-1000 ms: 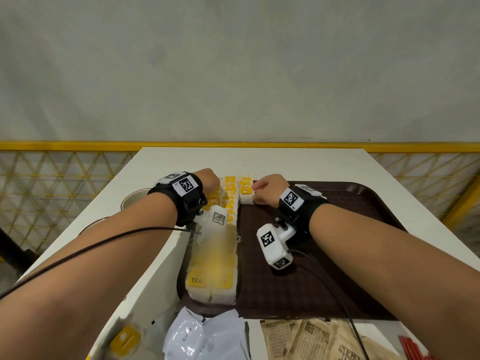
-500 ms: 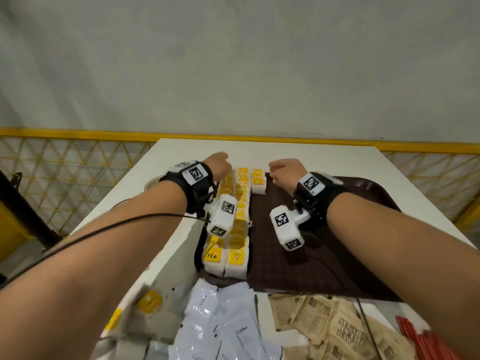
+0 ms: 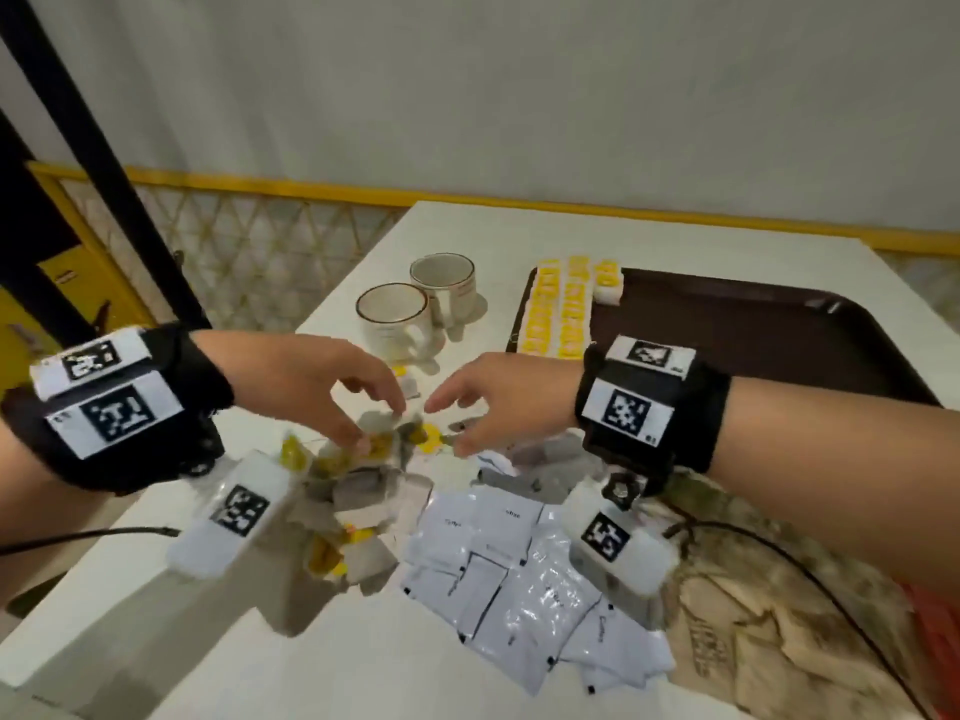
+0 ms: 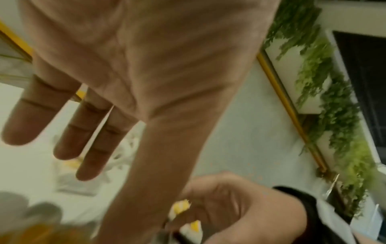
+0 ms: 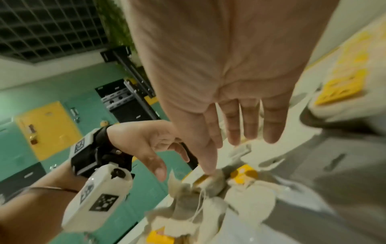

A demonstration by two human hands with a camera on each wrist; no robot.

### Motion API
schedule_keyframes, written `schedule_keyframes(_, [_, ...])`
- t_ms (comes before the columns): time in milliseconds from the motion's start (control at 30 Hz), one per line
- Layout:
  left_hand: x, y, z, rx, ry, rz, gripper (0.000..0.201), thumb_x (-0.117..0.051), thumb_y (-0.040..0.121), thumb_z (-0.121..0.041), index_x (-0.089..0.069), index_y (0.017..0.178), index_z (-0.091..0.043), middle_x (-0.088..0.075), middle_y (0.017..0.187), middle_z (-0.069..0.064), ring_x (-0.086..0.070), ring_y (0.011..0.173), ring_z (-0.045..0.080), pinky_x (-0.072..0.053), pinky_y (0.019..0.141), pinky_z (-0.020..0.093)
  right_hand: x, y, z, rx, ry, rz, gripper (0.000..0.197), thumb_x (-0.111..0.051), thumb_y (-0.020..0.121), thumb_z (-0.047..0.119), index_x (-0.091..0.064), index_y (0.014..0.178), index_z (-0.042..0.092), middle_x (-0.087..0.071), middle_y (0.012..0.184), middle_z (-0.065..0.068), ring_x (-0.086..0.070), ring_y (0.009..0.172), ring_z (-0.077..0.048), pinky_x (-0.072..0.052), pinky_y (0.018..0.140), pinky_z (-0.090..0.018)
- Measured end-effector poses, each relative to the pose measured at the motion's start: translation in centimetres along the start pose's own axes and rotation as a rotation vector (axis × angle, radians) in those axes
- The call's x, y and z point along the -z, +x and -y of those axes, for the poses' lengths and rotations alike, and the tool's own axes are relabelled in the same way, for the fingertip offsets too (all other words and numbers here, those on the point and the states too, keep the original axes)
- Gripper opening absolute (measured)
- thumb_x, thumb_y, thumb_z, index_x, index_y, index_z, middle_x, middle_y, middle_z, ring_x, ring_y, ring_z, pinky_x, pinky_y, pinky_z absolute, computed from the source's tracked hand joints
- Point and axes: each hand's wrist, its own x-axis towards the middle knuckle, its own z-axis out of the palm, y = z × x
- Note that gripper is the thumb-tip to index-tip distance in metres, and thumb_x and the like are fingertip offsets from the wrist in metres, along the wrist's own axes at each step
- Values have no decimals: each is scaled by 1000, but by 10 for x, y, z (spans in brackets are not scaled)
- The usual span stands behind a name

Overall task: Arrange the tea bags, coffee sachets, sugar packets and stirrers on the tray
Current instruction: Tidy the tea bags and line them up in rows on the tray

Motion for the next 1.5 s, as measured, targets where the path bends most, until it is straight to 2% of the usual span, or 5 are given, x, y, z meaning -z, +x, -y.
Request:
schedule_keyframes(200, [-34,5,19,134,131,0,59,-81,69,-40,-48,118,-38,-47,119,-10,-52,106,10,-48,88,24,-31,43,32,21,-74,89,91,-76,74,50,-34,146,13,-42,146,-2,-41,131,-20,-33,103,-24])
schedule_keyframes(600, [-38,-28,49,198,67,75,74,-80,52,-64,-42,114,-52,-44,116,-22,-53,107,3,-48,94,31,-46,61,46,135,-367,30,55,-73,81,28,-54,132,24,-56,122,-8,-55,106,-24,-46,83,-28])
schedule_keyframes(800, [-49,-10,61,111,-150,-73,12,-69,84,-18,-61,91,-13,-65,83,-2,-70,71,23,-59,67,35,-38,69,35,103,-242,-90,26,-63,84,5,-67,109,8,-64,113,-10,-58,101,-24,-39,65,-20])
schedule_keyframes(1100, [-16,-18,17,-128,-478,-447,7,-72,80,-26,-69,74,-24,-70,80,-4,-65,74,6,-56,66,21,-2,-22,1,7,1076,-349,21,-64,83,-5,-63,98,10,-64,92,-8,-64,79,-18,-58,73,-25])
schedule_keyframes(1500, [-63,68,-133,-384,-1275,-253,27,-62,87,-2,-59,113,0,-66,102,20,-64,88,26,-54,68,29,-37,-125,-57,-9,1820,-639,42,-61,79,9,-51,119,9,-55,114,-24,-65,87,-30,-57,71,-39])
